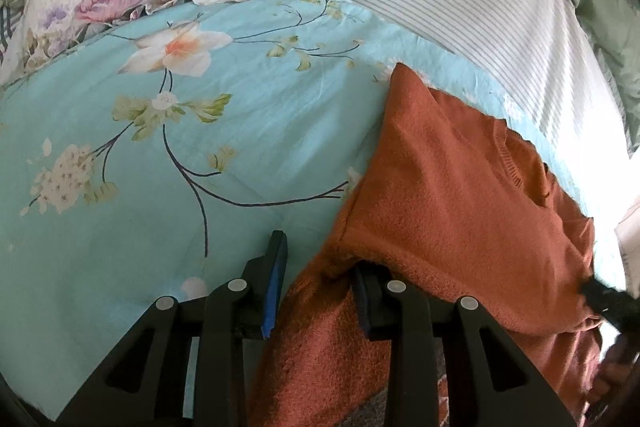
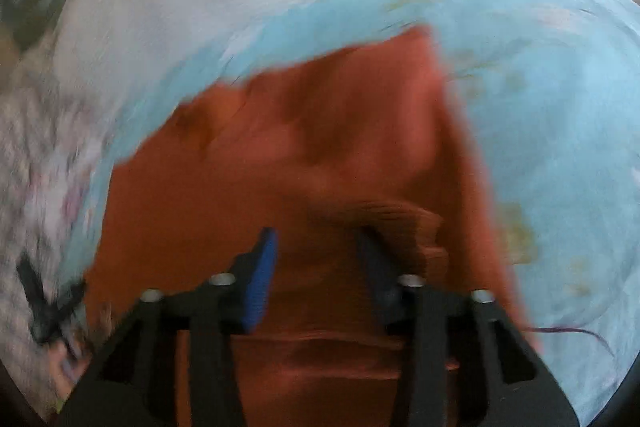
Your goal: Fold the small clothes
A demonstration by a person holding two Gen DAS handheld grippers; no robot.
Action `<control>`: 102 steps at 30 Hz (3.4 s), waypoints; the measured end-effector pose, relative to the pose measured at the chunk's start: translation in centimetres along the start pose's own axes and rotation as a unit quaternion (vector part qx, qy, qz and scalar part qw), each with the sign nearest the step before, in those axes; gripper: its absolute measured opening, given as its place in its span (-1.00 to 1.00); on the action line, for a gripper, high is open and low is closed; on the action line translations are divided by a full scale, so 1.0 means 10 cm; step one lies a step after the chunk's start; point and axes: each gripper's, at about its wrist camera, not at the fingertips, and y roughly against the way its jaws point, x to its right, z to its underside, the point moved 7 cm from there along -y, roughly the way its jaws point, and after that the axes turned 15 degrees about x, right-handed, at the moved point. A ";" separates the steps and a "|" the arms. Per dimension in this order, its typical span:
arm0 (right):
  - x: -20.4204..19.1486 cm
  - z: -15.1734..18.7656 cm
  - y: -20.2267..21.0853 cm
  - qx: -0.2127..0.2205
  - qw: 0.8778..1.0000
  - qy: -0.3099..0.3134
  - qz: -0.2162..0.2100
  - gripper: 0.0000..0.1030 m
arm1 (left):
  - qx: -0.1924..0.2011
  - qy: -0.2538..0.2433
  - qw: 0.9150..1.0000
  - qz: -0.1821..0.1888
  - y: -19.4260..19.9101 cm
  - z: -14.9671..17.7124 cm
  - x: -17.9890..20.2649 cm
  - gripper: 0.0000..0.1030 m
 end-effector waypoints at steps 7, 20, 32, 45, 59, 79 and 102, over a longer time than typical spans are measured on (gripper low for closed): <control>0.21 -0.04 0.58 0.024 0.999 -0.022 -0.008 0.25 | 0.002 0.000 1.000 0.001 0.00 0.01 0.01 -0.34; 0.66 0.53 1.39 -0.019 0.999 -0.024 -0.014 0.47 | -0.030 -0.030 0.998 0.041 0.75 0.25 -0.02 -0.11; 0.67 1.13 1.91 -0.056 0.992 -0.041 -0.103 0.48 | -0.092 -0.068 0.984 0.134 1.46 0.85 -0.21 0.13; 0.32 1.66 2.38 -0.100 0.960 -0.040 -0.259 0.48 | -0.109 -0.079 0.969 0.208 2.13 1.24 -0.15 0.25; 0.30 1.85 2.52 -0.110 0.949 -0.030 -0.295 0.41 | -0.111 -0.075 0.973 0.186 2.38 1.32 -0.48 0.23; 0.24 2.10 2.47 -0.124 0.944 -0.019 -0.305 -0.58 | -0.165 -0.103 0.952 0.236 2.30 1.68 -0.42 -0.57; 0.05 0.63 2.27 0.028 0.940 -0.031 -0.339 -0.85 | 0.009 -0.012 0.956 0.293 2.55 0.48 -0.06 -0.90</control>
